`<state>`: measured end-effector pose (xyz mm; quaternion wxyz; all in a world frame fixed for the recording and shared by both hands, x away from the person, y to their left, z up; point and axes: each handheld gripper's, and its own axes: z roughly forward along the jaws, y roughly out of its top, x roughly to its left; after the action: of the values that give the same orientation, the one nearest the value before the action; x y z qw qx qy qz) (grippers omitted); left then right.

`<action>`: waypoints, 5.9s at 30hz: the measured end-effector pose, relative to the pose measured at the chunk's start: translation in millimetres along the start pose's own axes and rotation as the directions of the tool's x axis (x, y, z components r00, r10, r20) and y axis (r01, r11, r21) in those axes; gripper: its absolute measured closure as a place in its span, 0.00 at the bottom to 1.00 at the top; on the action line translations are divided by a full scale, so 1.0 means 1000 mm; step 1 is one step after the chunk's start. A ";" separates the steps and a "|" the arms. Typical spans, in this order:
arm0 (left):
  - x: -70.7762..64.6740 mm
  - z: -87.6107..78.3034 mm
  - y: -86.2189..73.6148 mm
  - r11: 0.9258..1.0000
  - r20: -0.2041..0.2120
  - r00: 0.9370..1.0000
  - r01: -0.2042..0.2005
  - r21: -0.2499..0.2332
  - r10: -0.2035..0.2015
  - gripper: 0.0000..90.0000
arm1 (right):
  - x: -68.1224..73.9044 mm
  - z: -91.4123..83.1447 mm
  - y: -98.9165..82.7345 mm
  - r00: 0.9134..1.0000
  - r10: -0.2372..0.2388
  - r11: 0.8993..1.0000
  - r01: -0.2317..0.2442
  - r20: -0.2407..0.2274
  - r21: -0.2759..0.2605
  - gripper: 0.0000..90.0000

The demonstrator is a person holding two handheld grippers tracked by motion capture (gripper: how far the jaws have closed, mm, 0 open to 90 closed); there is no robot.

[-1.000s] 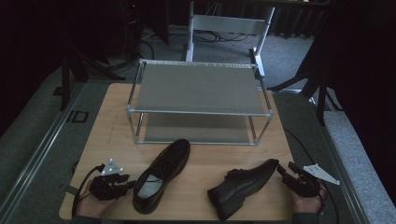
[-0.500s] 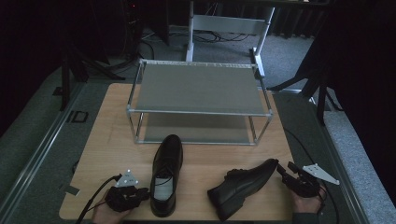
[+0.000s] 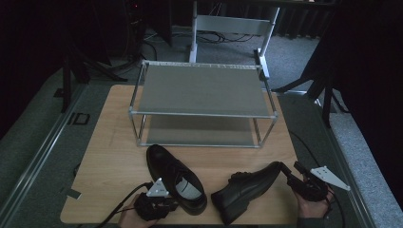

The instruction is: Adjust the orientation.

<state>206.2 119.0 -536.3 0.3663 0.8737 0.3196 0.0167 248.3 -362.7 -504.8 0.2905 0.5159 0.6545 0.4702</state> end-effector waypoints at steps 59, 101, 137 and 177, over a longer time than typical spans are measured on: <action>-0.011 -0.005 0.003 0.999 0.016 1.000 -0.019 -0.040 0.020 0.70 | -0.038 -0.021 -0.050 0.989 0.149 0.933 -0.146 0.017 0.329 0.67; -0.010 -0.004 -0.002 0.998 0.008 1.000 -0.002 -0.057 0.002 0.69 | 0.059 0.021 -0.002 0.958 -0.046 0.941 0.136 -0.282 0.311 0.67; -0.005 -0.010 0.001 0.997 -0.027 1.000 0.005 -0.073 -0.007 0.65 | 0.097 -0.031 -0.009 0.853 -0.280 0.820 0.451 -0.441 0.352 0.62; 0.074 -0.050 -0.002 0.973 -0.301 0.933 0.146 -0.181 -0.196 0.58 | 0.082 0.077 0.039 0.825 -0.416 0.823 0.520 -0.383 0.228 0.63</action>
<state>250.9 193.6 -516.7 0.3774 0.7972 0.4470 0.1494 306.3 -260.0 -490.3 0.2012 0.2950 0.8676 0.3461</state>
